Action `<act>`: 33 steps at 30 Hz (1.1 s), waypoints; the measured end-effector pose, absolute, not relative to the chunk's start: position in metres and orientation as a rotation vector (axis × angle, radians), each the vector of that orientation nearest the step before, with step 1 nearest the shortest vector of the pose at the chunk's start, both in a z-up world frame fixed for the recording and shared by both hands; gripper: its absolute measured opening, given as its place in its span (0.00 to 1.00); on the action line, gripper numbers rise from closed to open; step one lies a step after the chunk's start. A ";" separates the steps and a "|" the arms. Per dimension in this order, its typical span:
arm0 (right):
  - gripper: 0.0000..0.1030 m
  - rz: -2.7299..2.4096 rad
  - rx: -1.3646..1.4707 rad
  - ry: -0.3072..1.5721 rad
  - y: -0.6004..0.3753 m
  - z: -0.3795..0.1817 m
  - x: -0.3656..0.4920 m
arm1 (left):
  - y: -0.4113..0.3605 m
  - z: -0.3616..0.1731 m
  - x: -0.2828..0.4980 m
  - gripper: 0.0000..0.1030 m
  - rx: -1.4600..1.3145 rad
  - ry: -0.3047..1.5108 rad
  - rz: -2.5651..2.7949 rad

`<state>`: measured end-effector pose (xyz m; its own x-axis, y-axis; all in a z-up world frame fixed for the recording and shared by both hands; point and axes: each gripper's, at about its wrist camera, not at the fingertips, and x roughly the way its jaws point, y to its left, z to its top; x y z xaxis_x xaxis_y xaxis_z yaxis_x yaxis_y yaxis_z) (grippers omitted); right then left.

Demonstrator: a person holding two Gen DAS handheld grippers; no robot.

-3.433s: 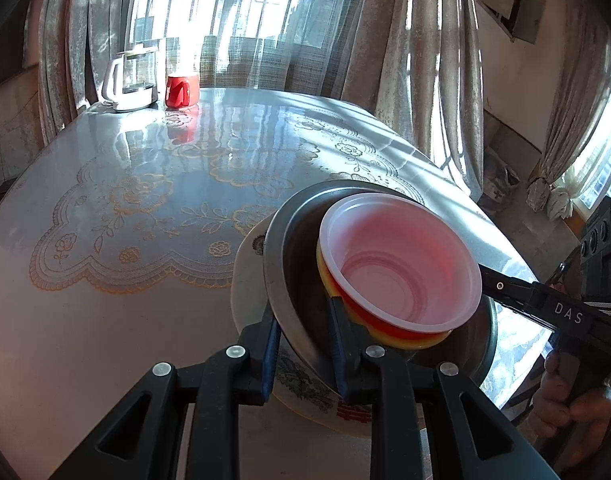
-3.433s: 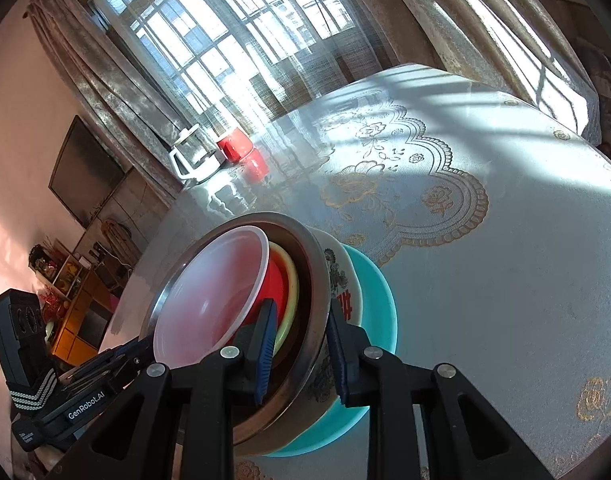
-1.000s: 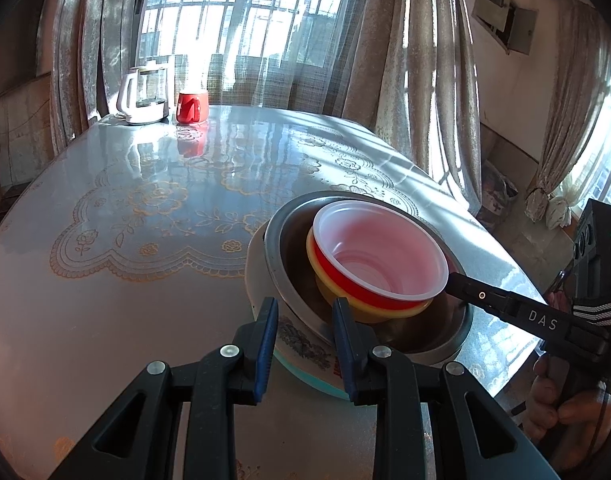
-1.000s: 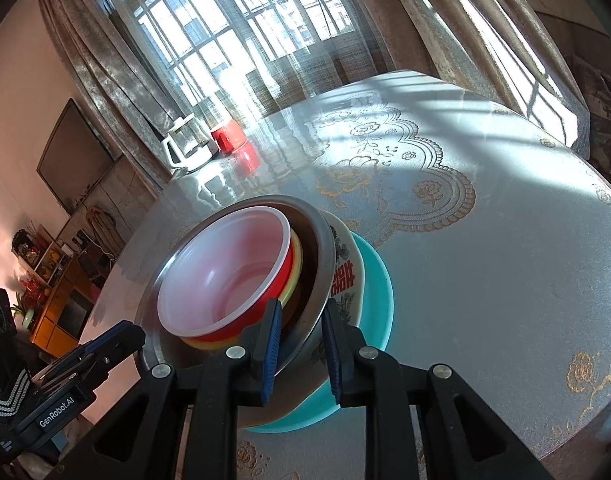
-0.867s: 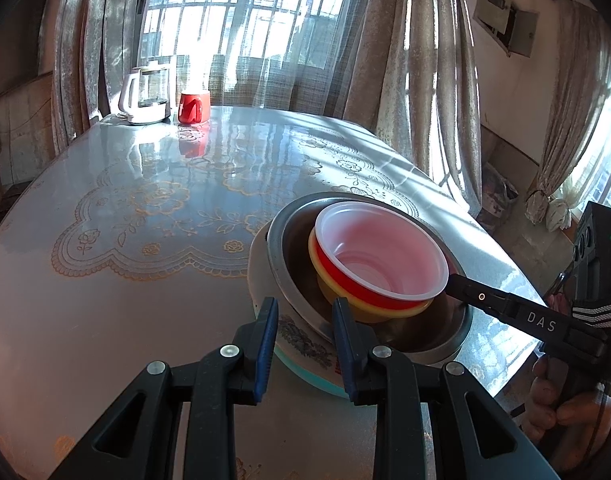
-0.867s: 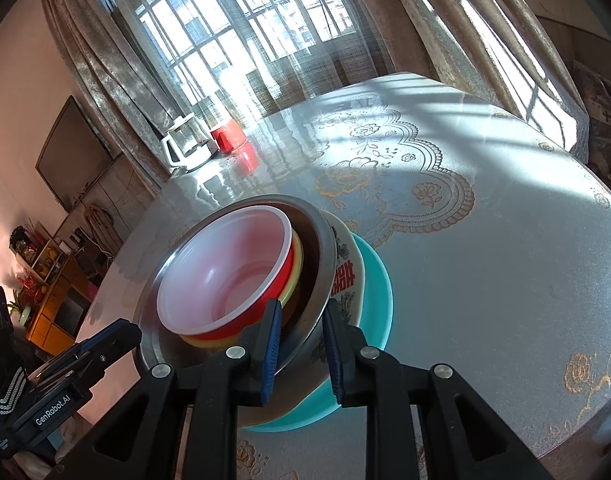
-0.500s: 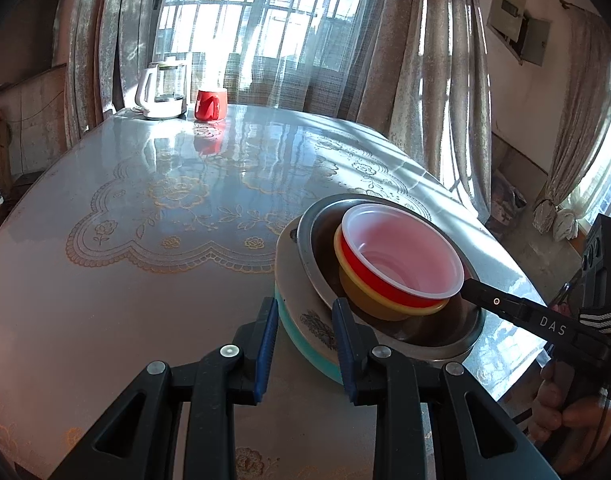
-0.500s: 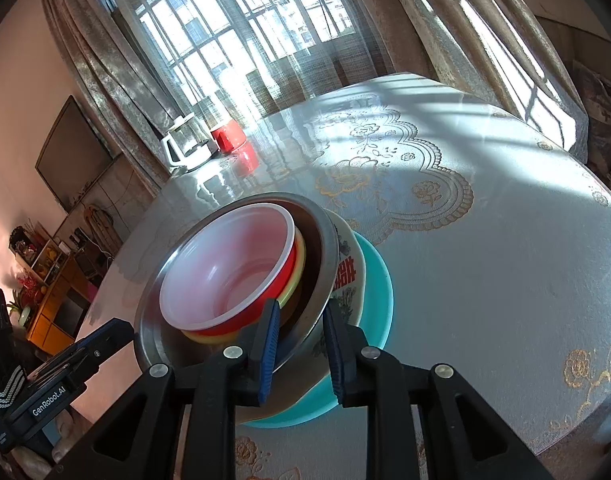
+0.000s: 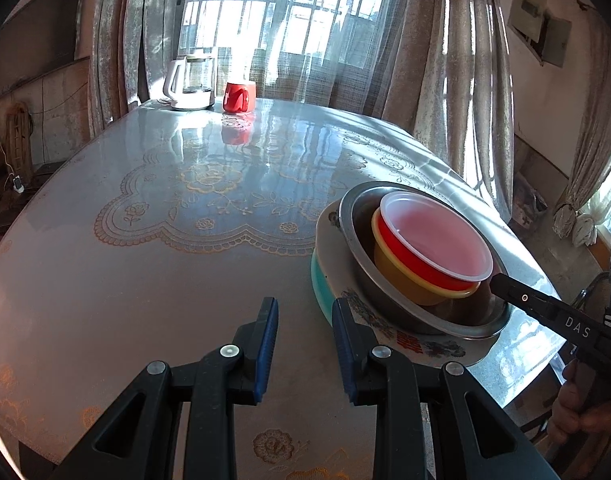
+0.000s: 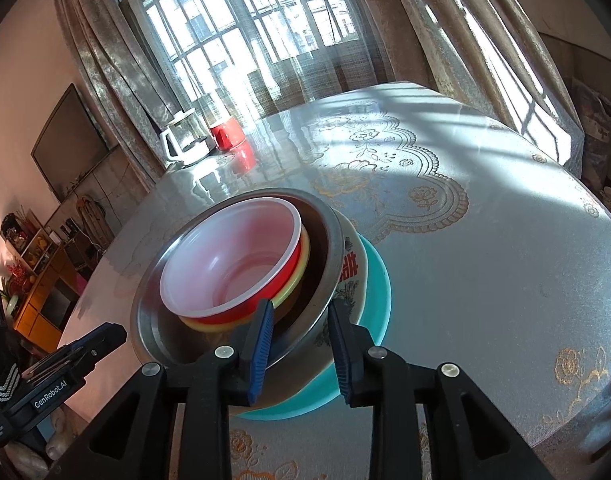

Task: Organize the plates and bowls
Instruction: 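Open both tools and withdraw them from the basin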

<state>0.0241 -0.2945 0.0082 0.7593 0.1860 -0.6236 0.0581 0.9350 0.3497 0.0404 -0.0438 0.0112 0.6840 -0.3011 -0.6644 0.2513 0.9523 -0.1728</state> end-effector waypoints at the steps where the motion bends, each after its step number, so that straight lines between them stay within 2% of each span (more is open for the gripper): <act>1: 0.28 0.063 0.352 0.704 -0.293 0.009 0.022 | -0.044 0.011 0.039 0.28 -0.060 0.752 -0.297; 7: 0.33 -0.025 0.285 0.656 -0.279 0.017 0.007 | -0.043 0.009 0.032 0.28 -0.032 0.747 -0.225; 11: 0.36 -0.061 0.232 0.614 -0.266 0.023 -0.004 | -0.043 0.013 0.023 0.38 -0.015 0.715 -0.194; 16: 0.38 -0.090 0.203 0.594 -0.249 0.021 -0.013 | -0.047 0.017 0.013 0.46 -0.001 0.674 -0.155; 21: 0.39 -0.121 0.168 0.573 -0.234 0.018 -0.020 | -0.056 0.014 0.007 0.49 0.026 0.662 -0.165; 29: 0.40 -0.164 0.164 0.539 -0.238 0.025 -0.028 | -0.061 0.013 0.003 0.59 0.037 0.651 -0.174; 33: 0.40 -0.183 0.175 0.560 -0.239 0.019 -0.027 | -0.065 0.012 0.001 0.59 0.050 0.651 -0.182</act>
<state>-0.0273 -0.2392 0.0185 0.8317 -0.1239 -0.5411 0.2188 0.9690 0.1144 0.0013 -0.0647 0.0124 0.7801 -0.1525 -0.6068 0.1837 0.9829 -0.0108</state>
